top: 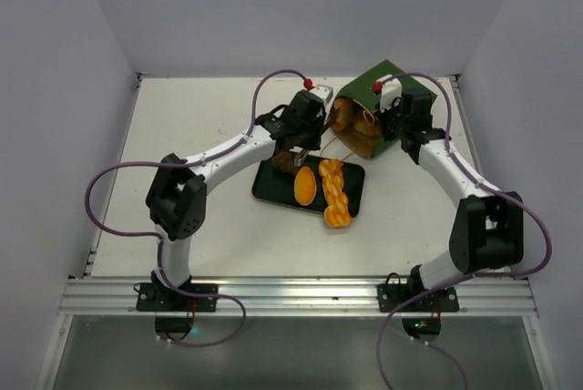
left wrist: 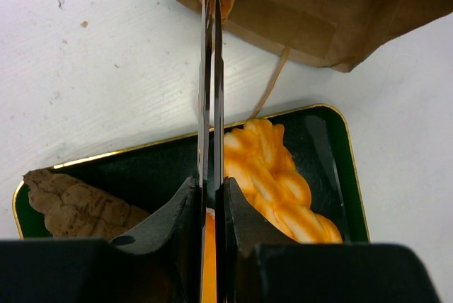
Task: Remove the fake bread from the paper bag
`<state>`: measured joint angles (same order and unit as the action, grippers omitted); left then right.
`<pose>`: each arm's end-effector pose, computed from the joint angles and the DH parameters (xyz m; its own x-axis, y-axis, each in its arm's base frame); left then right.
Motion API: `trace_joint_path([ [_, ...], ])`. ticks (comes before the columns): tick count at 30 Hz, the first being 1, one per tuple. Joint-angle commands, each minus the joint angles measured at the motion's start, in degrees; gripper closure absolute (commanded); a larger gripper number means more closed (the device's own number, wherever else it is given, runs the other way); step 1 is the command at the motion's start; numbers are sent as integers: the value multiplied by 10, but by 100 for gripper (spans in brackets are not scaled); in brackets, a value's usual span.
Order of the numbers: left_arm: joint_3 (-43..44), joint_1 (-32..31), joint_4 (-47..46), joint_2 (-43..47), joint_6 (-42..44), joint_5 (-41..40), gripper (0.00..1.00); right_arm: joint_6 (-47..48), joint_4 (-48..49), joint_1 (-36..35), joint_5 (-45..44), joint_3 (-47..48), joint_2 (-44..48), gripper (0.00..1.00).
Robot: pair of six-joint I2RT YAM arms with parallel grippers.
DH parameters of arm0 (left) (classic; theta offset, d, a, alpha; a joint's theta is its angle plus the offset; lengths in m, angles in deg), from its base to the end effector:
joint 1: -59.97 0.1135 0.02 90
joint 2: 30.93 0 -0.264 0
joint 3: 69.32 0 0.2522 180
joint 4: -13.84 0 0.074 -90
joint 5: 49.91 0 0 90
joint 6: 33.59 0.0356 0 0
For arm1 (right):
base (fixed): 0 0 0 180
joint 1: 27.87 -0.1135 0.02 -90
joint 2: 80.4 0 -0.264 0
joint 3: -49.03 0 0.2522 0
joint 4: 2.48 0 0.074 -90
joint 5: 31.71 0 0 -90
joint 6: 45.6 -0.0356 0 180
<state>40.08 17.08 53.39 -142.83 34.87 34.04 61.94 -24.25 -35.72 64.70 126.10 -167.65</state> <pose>0.3335 -0.3047 0.2742 -0.6839 0.1370 -0.7166 0.3960 0.8946 -0.2070 0.3446 0.0515 0.2747 -0.4307 -0.3617 -0.8269 -0.3769 0.9045 -0.1994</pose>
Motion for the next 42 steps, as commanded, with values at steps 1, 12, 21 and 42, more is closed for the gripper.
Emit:
trace_joint_path([
  [1, -20, -2, -15, 53, -11, 16, 100, -20, 32, 5, -32, 0, 1, 100],
  [12, -77, -2, -18, 114, -22, 39, 100, -30, 34, 12, -33, 0, 0, 100],
  [21, -148, -2, -19, 192, -31, 76, 100, -33, 33, 16, -26, -1, 0, 100],
  [42, -228, 10, 186, 372, -40, 294, 100, -31, 29, 18, -13, -5, -1, 100],
])
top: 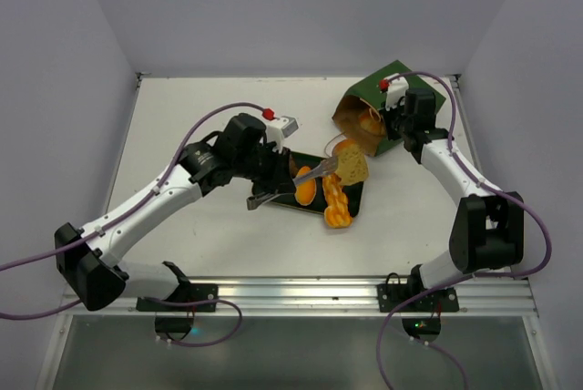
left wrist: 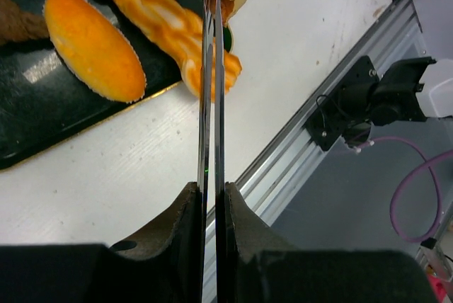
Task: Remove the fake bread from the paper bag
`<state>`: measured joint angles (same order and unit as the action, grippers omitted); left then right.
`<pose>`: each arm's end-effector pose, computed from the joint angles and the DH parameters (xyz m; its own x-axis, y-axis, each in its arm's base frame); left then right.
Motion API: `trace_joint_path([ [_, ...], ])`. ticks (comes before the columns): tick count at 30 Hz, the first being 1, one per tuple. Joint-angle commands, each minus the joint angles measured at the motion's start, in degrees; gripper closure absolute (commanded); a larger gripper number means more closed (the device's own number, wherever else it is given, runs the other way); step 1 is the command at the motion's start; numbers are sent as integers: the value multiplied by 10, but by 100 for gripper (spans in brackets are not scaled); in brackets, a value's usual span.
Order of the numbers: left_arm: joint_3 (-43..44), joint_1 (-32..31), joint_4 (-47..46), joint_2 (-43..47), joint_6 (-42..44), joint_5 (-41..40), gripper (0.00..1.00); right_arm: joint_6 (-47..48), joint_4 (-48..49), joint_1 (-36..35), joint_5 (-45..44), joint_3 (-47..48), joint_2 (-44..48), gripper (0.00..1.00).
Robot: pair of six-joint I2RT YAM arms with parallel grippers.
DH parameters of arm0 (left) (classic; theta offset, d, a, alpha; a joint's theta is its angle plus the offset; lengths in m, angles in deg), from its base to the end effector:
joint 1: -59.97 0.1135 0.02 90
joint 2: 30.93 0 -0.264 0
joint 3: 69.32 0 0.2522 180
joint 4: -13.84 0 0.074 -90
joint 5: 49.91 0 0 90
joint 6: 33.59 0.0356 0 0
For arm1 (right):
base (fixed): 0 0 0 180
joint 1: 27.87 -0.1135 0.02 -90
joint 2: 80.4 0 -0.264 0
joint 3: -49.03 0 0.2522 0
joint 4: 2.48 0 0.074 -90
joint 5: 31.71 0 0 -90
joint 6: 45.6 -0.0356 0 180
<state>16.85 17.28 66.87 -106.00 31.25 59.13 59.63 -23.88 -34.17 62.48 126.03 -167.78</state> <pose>0.1976 -0.1981 0.3452 -0.7929 0.1847 -0.5807 0.5328 0.6726 -0.5136 0.3467 0.0409 0.2741 -0.4601 -0.3144 -0.8303 -0.3027 0.9347 -0.1862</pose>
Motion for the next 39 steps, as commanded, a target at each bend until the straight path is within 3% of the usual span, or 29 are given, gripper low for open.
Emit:
trace_joint_path([
  [1, 6, 9, 55, 1, -1, 46, 100, -8, 25, 2, 10, -4, -1, 100],
  [13, 46, 15, 80, -87, 31, 43, 100, -5, 25, 2, 14, -6, -3, 100],
  [20, 51, 24, 52, -102, 18, 71, 100, -4, 27, 2, 15, -8, -3, 100],
  [39, 116, 32, 68, -191, 23, 50, 98, -1, 32, 2, 18, -11, 3, 100],
])
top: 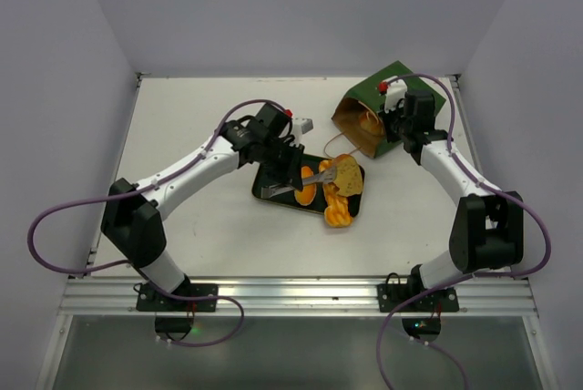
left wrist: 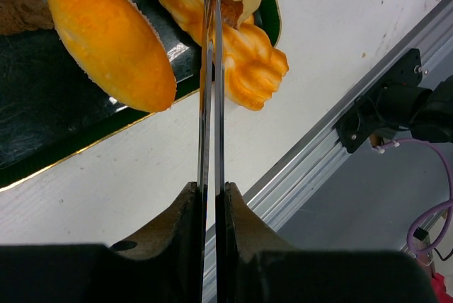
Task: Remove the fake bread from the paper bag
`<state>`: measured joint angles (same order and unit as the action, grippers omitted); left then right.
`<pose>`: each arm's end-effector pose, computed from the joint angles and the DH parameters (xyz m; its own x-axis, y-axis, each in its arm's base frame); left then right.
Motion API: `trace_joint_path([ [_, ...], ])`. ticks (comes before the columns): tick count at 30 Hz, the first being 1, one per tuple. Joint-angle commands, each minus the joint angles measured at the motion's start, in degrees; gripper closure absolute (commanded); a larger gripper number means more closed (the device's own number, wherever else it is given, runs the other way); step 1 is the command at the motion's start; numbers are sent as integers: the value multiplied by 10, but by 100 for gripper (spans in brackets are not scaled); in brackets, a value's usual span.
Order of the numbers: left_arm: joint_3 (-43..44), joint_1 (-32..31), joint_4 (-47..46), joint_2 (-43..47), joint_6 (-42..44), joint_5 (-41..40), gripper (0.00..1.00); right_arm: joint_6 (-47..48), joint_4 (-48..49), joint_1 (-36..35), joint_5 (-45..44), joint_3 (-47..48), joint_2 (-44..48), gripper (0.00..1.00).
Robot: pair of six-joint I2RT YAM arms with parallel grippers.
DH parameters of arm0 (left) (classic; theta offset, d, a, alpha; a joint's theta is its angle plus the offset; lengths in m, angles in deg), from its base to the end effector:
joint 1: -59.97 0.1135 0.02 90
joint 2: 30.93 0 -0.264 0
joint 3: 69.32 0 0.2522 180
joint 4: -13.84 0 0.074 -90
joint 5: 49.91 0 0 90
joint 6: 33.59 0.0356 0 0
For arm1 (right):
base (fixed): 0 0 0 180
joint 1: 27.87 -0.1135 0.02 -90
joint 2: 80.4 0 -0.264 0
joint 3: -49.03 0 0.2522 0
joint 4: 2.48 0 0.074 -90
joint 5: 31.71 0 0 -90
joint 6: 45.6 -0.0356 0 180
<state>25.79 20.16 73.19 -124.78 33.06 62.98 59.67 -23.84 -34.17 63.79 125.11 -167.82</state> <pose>0.2572 -0.2324 0.2918 -0.8951 0.2707 -0.3544 0.4281 0.7443 -0.5126 0.3450 0.0415 0.2685 -0.4681 -0.3154 -0.8254 -0.3241 0.9303 -0.1717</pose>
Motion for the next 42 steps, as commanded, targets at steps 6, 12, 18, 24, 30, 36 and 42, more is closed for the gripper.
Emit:
trace_joint_path([
  [6, 41, 4, 15, -19, 11, -13, 90, -1, 31, 2, 7, -3, 2, 100],
  [12, 65, 3, 18, -41, 12, -18, 79, -2, 31, 2, 7, -3, 3, 100],
  [18, 80, 3, 22, -54, 15, -22, 72, -2, 31, 2, 10, -3, 4, 100],
  [24, 87, 3, 24, -58, 13, -22, 67, -3, 31, 2, 12, -4, 5, 100],
  [30, 92, 4, 25, -64, 14, -22, 63, -4, 31, 2, 12, -4, 6, 100],
  [36, 98, 4, 26, -63, 13, -24, 63, -4, 31, 2, 13, -5, 7, 100],
  [42, 106, 4, 26, -49, 10, -22, 62, -4, 31, 2, 13, -5, 8, 100],
])
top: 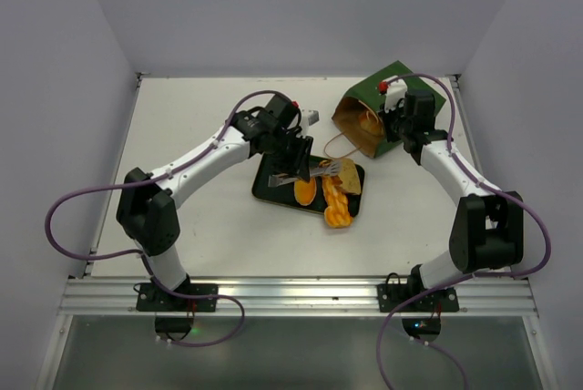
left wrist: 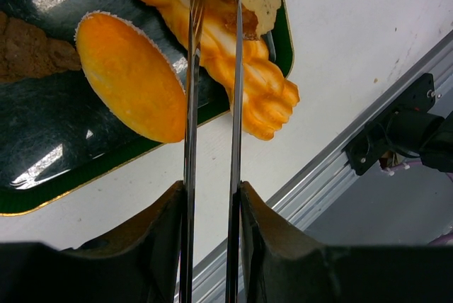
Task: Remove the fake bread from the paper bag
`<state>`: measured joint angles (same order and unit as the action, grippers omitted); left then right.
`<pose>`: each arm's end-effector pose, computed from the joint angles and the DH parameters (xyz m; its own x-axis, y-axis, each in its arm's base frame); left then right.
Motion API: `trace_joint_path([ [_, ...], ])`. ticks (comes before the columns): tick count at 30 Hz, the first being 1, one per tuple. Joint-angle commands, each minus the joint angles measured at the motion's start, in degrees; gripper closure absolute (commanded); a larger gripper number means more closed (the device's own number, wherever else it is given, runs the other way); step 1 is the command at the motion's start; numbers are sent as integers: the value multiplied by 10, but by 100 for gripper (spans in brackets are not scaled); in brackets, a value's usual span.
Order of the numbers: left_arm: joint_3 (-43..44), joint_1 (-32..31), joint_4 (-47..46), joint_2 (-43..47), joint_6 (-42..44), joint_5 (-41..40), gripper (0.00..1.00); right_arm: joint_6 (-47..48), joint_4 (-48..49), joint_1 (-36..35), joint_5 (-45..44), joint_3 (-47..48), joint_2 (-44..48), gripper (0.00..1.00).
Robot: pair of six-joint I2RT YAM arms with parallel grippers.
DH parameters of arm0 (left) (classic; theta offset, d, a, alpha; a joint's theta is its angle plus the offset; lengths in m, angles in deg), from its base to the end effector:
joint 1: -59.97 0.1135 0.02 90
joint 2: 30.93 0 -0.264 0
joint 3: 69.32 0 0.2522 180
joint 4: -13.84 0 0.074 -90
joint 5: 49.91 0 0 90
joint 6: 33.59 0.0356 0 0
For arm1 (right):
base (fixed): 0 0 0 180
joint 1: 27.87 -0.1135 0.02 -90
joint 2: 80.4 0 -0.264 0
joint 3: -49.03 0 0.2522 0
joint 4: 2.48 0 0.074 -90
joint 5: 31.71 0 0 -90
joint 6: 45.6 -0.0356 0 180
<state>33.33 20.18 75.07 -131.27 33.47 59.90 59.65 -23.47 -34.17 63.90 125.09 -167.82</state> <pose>0.2803 -0.2492 0.2913 -0.8931 0.2666 -0.3623 0.4218 0.7763 -0.4685 0.3453 0.0416 0.2690 -0.4628 -0.3145 -0.8288 -0.3245 0.9302 -0.1717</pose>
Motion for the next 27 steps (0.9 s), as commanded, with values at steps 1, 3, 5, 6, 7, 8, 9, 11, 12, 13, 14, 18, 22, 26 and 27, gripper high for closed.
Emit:
trace_joint_path([
  [1, 31, 4, 7, 20, 6, 8, 62, -4, 27, 2, 12, -4, 8, 100],
  [3, 32, 4, 8, 24, 4, 5, 62, -4, 27, 2, 12, -4, 9, 100],
  [5, 31, 6, 9, 28, 5, 4, 62, -4, 27, 2, 12, -4, 9, 100],
  [6, 29, 7, 8, 29, 4, 4, 62, -4, 27, 2, 12, -4, 9, 100],
  [7, 29, 8, 9, 30, 4, 5, 62, -4, 27, 2, 12, -4, 10, 100],
  [8, 29, 8, 9, 30, 4, 4, 62, -4, 27, 2, 12, -4, 9, 100],
  [9, 29, 9, 9, 31, 4, 4, 62, -4, 27, 2, 12, -4, 9, 100],
  [11, 29, 9, 9, 31, 5, 4, 62, -4, 27, 2, 12, -4, 9, 100],
  [12, 30, 9, 9, 32, 6, 2, 62, -4, 27, 3, 12, -4, 10, 100],
  [13, 31, 10, 9, 32, 6, 1, 62, -4, 27, 2, 13, -4, 10, 100],
  [14, 31, 10, 9, 33, 6, 1, 62, -4, 27, 2, 13, -4, 10, 100],
  [18, 31, 11, 9, 37, 6, 1, 61, -4, 27, 3, 12, -5, 11, 100],
  [22, 31, 14, 10, 44, 6, -2, 60, -3, 27, 3, 14, -6, 12, 100],
  [26, 38, 20, 6, 54, 4, -17, 60, -3, 27, 3, 14, -5, 13, 100],
  [27, 40, 22, 4, 58, 3, -19, 60, -2, 27, 3, 14, -5, 13, 100],
])
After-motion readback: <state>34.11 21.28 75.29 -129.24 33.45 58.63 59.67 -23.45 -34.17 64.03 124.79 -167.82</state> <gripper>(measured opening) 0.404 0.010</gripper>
